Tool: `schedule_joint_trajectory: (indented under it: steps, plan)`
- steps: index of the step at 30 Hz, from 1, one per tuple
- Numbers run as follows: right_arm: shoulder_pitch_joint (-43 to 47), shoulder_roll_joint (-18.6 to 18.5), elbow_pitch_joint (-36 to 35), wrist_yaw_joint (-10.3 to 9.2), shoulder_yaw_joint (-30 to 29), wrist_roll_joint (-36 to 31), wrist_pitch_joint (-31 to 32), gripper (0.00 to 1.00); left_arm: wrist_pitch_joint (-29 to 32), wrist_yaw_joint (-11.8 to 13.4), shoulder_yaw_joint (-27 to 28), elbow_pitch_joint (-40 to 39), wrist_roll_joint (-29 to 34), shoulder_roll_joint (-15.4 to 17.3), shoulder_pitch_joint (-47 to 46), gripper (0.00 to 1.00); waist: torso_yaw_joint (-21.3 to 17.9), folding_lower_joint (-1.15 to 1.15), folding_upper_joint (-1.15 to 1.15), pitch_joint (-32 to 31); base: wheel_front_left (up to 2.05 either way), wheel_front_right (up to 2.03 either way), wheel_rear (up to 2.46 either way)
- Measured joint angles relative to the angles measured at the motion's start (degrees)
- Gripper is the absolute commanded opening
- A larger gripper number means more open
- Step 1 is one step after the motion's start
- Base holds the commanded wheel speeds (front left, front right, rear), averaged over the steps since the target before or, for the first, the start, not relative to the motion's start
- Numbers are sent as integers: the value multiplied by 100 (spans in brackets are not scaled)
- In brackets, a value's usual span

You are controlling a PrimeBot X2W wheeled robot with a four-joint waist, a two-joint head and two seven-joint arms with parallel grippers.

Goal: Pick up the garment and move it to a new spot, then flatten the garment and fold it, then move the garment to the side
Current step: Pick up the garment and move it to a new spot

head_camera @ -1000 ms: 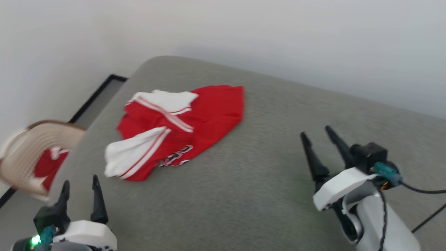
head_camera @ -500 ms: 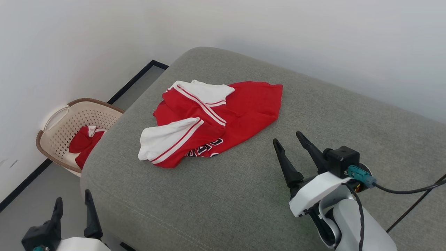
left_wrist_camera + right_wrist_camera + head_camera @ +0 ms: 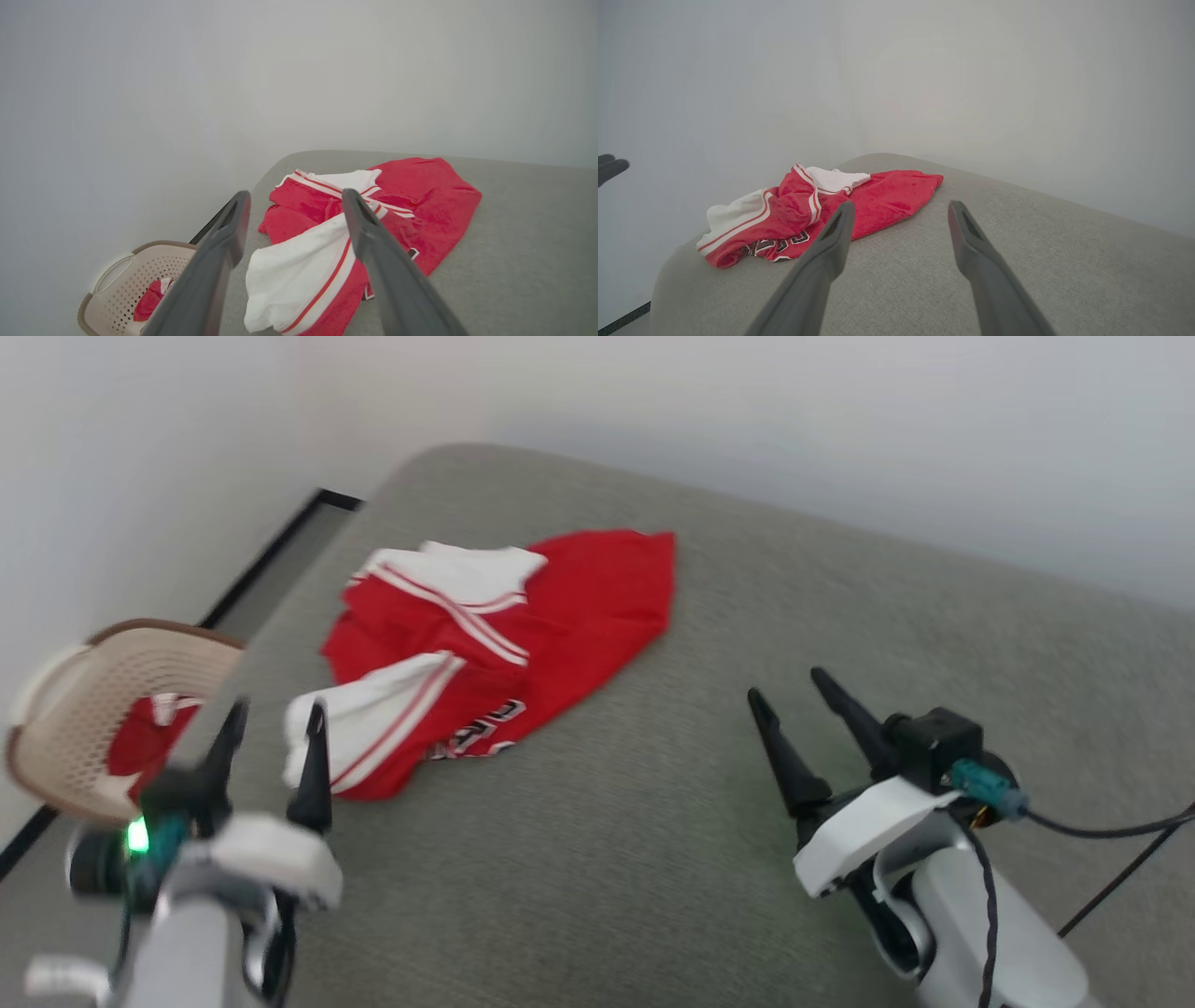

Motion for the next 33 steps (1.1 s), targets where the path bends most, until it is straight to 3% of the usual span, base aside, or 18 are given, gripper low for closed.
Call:
schedule_joint_trajectory:
  steps: [5,10,12,18,23,29,33]
  plan:
    - [-190,-198,-68,0,-40,-5,0,100,297,-60,-343,846,-177,480,-1346,100,-461,0,0,432,0,0,0]
    - [-355,-257,-198,0,-133,-4,0,100,883,-82,-823,1559,-1024,977,-2479,100,-931,0,0,946,0,0,0]
    - [-490,-213,-248,0,-122,12,0,100,1499,-83,-1206,1995,-1671,1371,-2887,100,-1243,0,0,1228,0,0,0]
    - [-697,-86,-403,0,-171,12,0,100,3040,-85,-1849,2525,-2975,2058,-3279,100,-1872,0,0,1659,0,0,0]
    - [-724,-65,-506,0,-223,-4,0,100,4348,-86,-2207,2846,-3561,2382,-3400,100,-2204,0,0,1915,0,0,0]
    - [-782,-33,-595,0,-230,-57,0,100,5093,-103,-2238,3132,-3875,2586,-3711,100,-2345,0,0,2163,0,0,0]
    - [-812,-30,-616,0,-220,-80,0,100,5153,-103,-2238,3182,-4027,2595,-3758,100,-2367,0,0,2273,0,0,0]
